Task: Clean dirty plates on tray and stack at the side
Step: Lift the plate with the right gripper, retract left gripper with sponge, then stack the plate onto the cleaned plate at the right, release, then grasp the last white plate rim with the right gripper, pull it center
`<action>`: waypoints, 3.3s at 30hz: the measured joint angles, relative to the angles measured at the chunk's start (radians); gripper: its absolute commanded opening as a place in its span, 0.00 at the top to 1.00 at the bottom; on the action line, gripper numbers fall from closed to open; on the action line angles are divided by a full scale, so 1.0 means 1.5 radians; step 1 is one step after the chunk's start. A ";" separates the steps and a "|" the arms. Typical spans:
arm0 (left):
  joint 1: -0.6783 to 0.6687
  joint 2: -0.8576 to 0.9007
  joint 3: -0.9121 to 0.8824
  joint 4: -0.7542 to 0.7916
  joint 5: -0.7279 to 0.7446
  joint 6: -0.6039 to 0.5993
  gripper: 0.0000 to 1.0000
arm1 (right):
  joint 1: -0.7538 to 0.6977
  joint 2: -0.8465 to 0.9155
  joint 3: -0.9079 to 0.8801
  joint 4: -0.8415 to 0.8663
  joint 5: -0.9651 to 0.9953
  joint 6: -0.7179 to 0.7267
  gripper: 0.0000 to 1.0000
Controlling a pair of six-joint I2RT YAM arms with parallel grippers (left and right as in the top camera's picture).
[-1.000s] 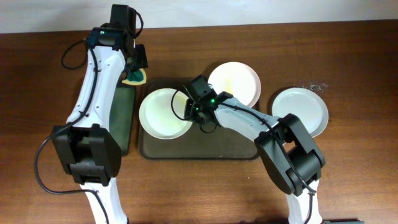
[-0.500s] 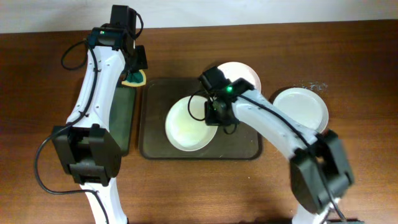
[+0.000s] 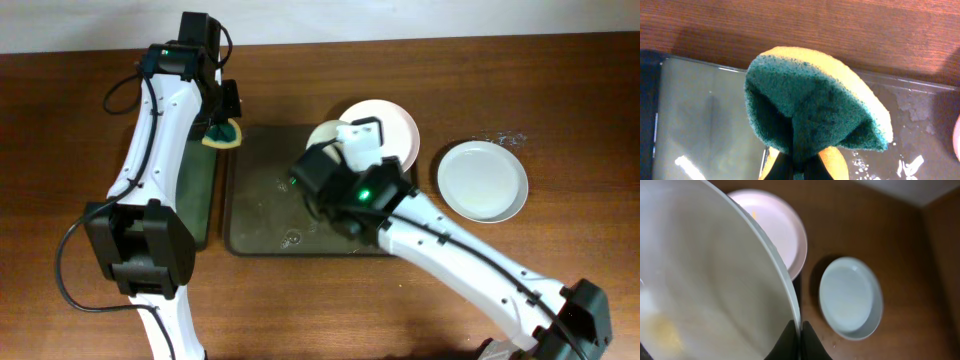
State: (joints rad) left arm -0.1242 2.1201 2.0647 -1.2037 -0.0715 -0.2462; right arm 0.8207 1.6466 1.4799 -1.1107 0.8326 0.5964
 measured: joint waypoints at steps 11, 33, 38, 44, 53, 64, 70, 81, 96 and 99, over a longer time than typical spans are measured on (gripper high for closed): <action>-0.009 0.000 0.000 -0.003 0.011 0.000 1.00 | 0.101 0.004 0.000 -0.001 0.294 0.019 0.96; -0.009 0.000 0.000 0.002 0.011 0.000 1.00 | 0.164 0.005 0.000 -0.001 0.394 0.020 0.96; -0.009 0.000 0.000 0.002 0.012 0.000 1.00 | 0.086 0.006 0.000 0.001 0.119 0.021 0.96; -0.009 0.000 0.000 0.003 0.013 0.000 1.00 | -0.117 0.007 -0.001 0.071 -0.318 -0.052 0.96; -0.009 0.000 0.000 0.002 0.014 0.000 1.00 | -0.516 0.007 -0.001 0.044 -0.687 -0.153 0.96; -0.009 0.000 0.000 0.002 0.014 0.000 1.00 | -0.851 0.027 -0.127 0.071 -0.600 -0.149 0.96; -0.009 0.000 0.000 0.002 0.014 0.000 1.00 | -0.872 0.029 -0.232 0.195 -0.595 -0.155 0.56; -0.009 0.000 0.000 0.002 0.014 0.000 1.00 | -0.735 0.035 -0.045 0.043 -0.613 -0.178 0.44; -0.009 0.000 0.000 0.002 0.014 0.000 1.00 | -0.453 0.239 -0.047 0.243 -0.667 -0.011 0.67; -0.009 0.000 0.000 0.002 0.014 0.000 1.00 | -0.419 0.275 -0.048 0.246 -0.668 0.011 0.66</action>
State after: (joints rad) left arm -0.1383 2.1201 2.0647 -1.2003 -0.0505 -0.2462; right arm 0.1928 2.0586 1.4078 -0.7410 -0.1688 0.6136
